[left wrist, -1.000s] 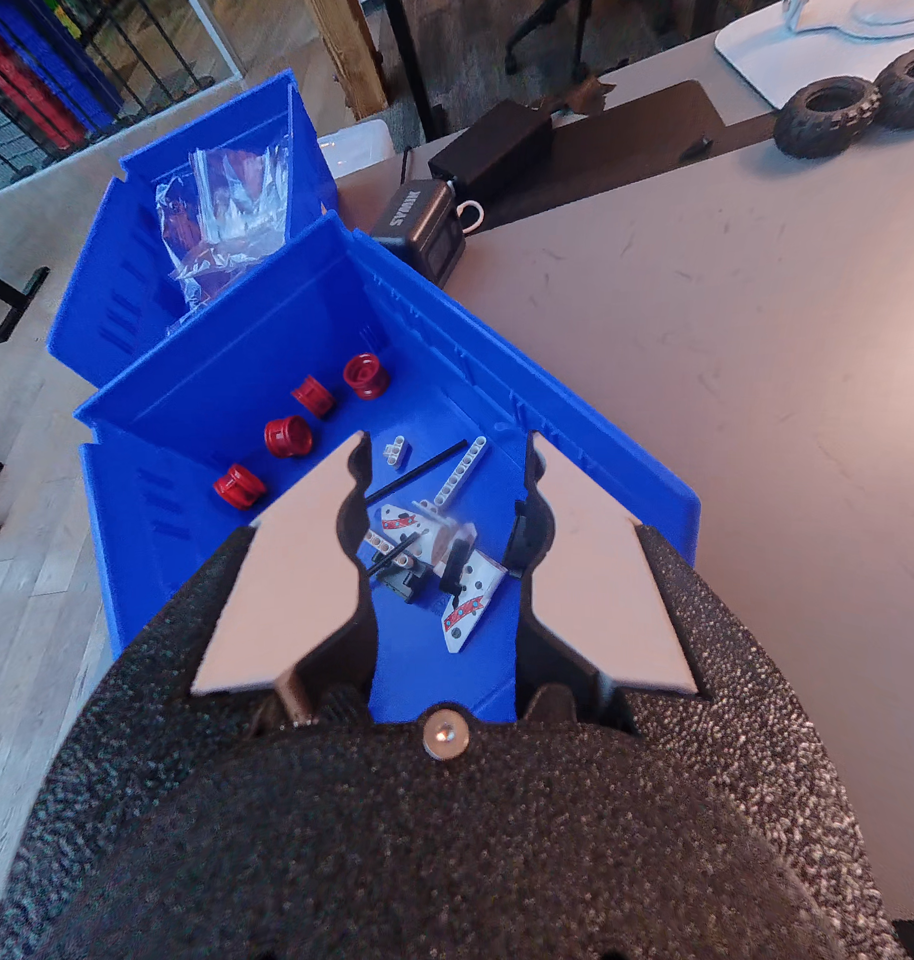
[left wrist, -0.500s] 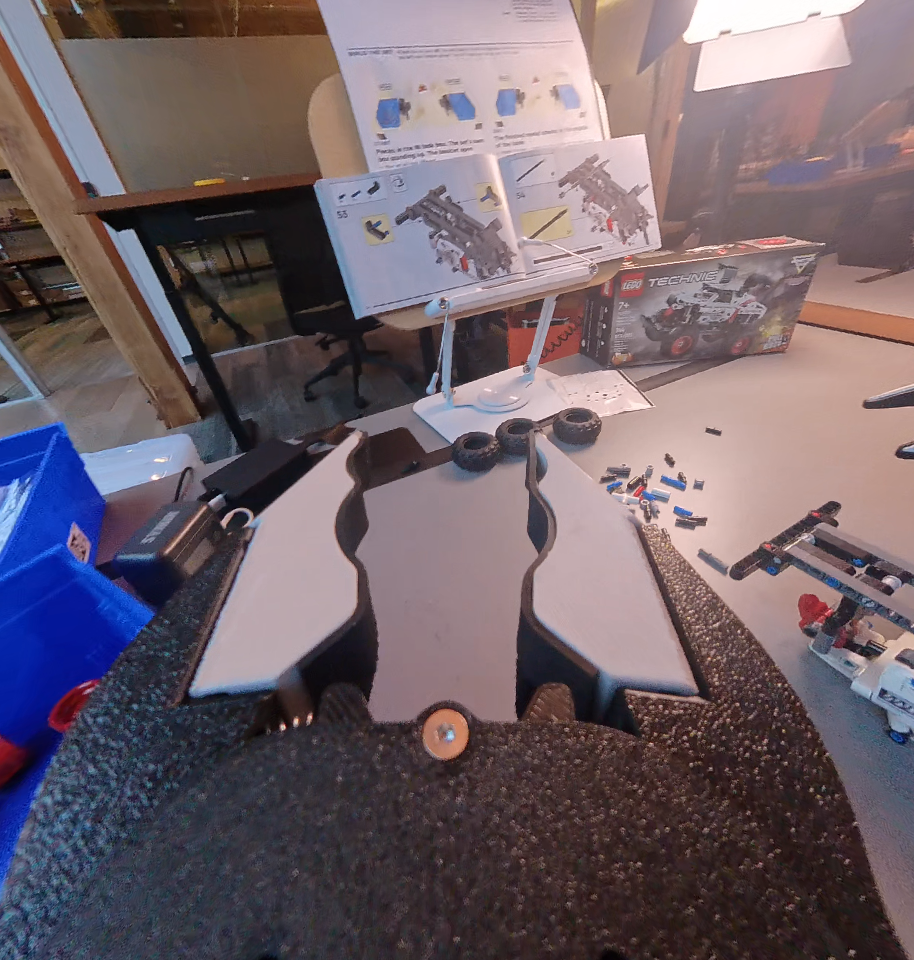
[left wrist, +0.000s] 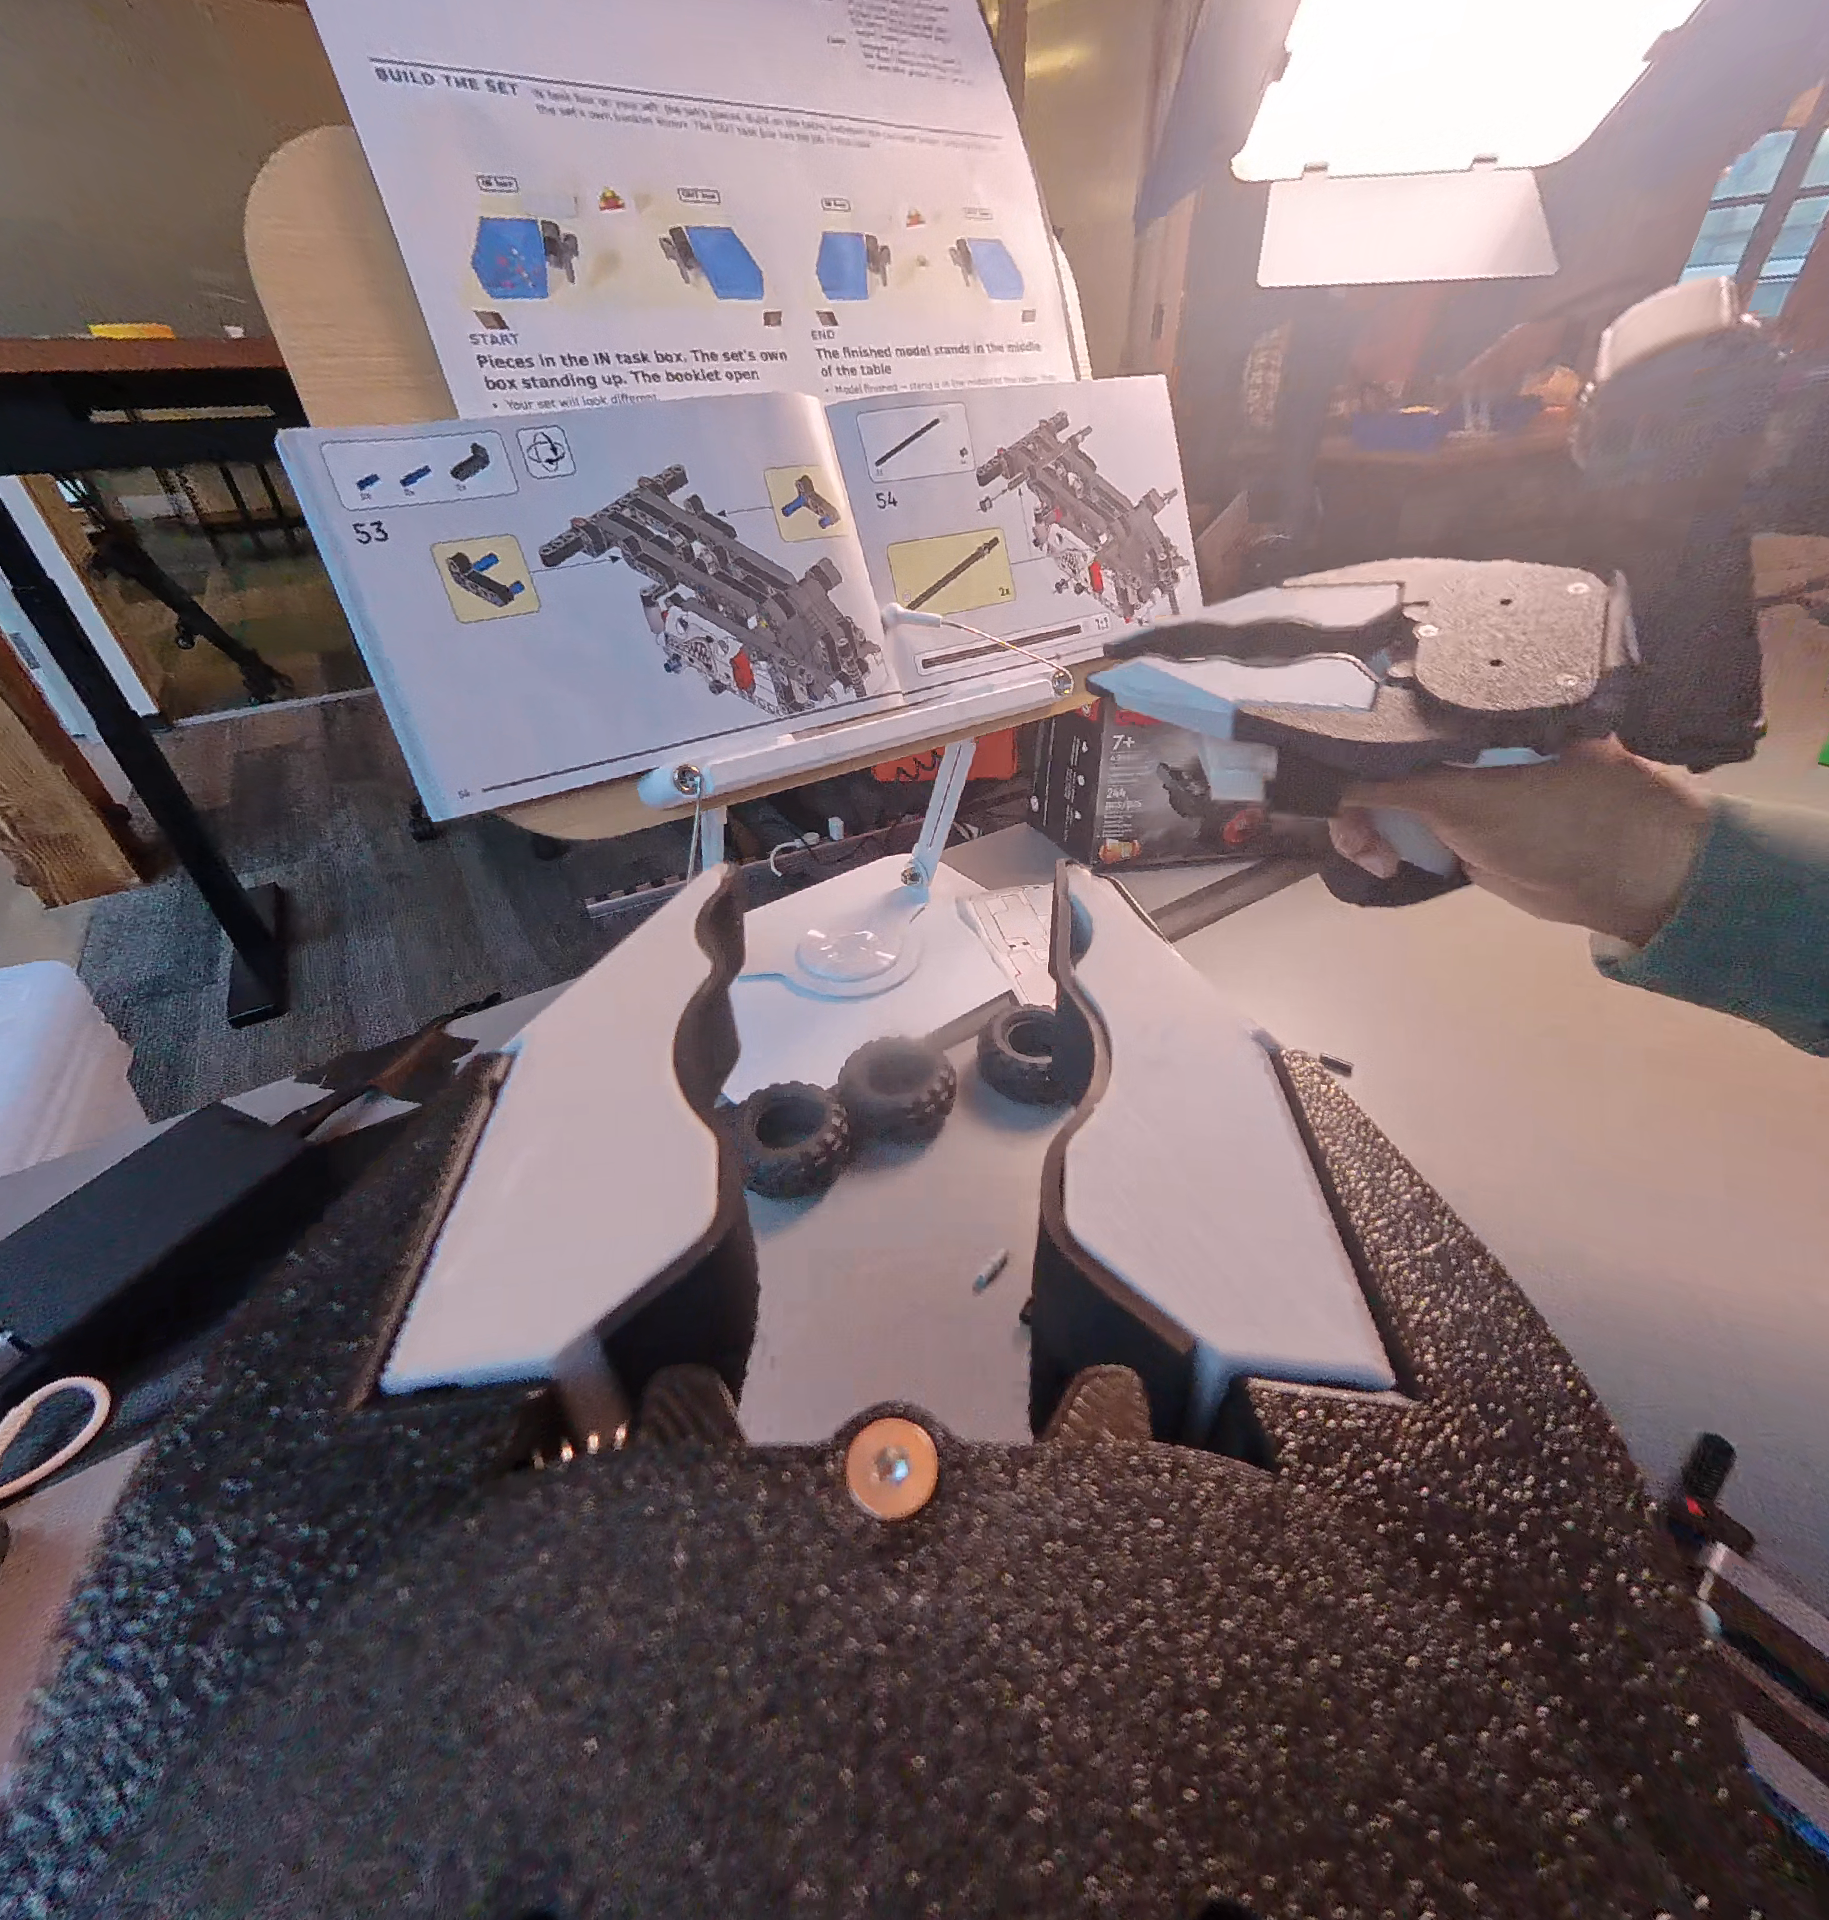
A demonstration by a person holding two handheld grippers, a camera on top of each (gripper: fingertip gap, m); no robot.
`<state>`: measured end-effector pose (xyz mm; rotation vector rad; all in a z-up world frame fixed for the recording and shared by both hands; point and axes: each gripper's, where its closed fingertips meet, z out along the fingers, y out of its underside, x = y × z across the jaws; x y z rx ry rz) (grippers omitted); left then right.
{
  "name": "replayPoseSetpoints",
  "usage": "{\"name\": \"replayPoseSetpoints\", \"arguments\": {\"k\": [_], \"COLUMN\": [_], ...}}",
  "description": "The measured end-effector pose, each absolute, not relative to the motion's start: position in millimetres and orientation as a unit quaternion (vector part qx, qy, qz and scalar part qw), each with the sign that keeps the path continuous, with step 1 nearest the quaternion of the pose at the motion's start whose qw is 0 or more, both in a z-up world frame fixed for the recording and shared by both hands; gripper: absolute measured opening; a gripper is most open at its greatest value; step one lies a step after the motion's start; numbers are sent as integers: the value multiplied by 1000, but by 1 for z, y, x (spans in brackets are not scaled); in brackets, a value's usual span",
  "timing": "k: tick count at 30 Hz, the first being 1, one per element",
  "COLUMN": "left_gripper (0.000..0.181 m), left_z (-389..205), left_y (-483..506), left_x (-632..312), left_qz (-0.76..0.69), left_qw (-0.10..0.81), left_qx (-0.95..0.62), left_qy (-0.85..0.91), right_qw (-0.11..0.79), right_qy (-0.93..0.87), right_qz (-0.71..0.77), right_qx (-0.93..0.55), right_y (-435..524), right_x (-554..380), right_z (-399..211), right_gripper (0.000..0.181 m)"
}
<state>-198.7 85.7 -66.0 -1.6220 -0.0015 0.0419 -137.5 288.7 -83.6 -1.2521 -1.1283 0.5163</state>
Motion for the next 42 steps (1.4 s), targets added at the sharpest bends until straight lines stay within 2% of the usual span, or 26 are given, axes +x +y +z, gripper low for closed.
{"name": "replayPoseSetpoints", "arguments": {"k": [3,6,7,9,11,13,25,29,33,36,38,42], "left_gripper": [59,59,59,59,58,58,59,66,73,78,80,72], "left_z": [-66,-68,-68,-69,-69,-70,-81,-77,-72,-81,-89,-91], "left_y": [108,133,141,158,175,193,242,245,248,254,258,260], "left_x": [-215,-232,-238,-248,-257,-266,-291,-285,-289,-295,-296,-300], "left_qz": [22,20,22,27,34,47,69,63,79,78,76,114], "left_qw": [689,687,685,682,679,671,651,656,661,650,646,648], "left_qx": [-724,-726,-728,-730,-732,-738,-754,-750,-743,-752,-755,-749], "left_qy": [-14,-29,-33,-40,-43,-42,-51,-53,-65,-79,-83,-76], "right_qw": [634,626,628,648,659,670,658,610,523,465,446,480], "right_qy": [-516,-557,-566,-562,-549,-519,-361,-294,-191,-142,-146,-197], "right_qz": [188,145,129,100,97,108,211,289,422,548,567,513], "right_qx": [-545,-527,-519,-504,-505,-519,-626,-676,-716,-680,-677,-684], "right_y": [324,337,339,346,350,358,390,389,383,373,368,355], "right_x": [-168,-186,-189,-187,-183,-175,-112,-104,-100,-97,-93,-80], "right_z": [-79,-90,-92,-87,-80,-73,-88,-103,-121,-119,-126,-132], "right_gripper": [27,30,26,7,0,0,17,19,21,44,53,54]}}
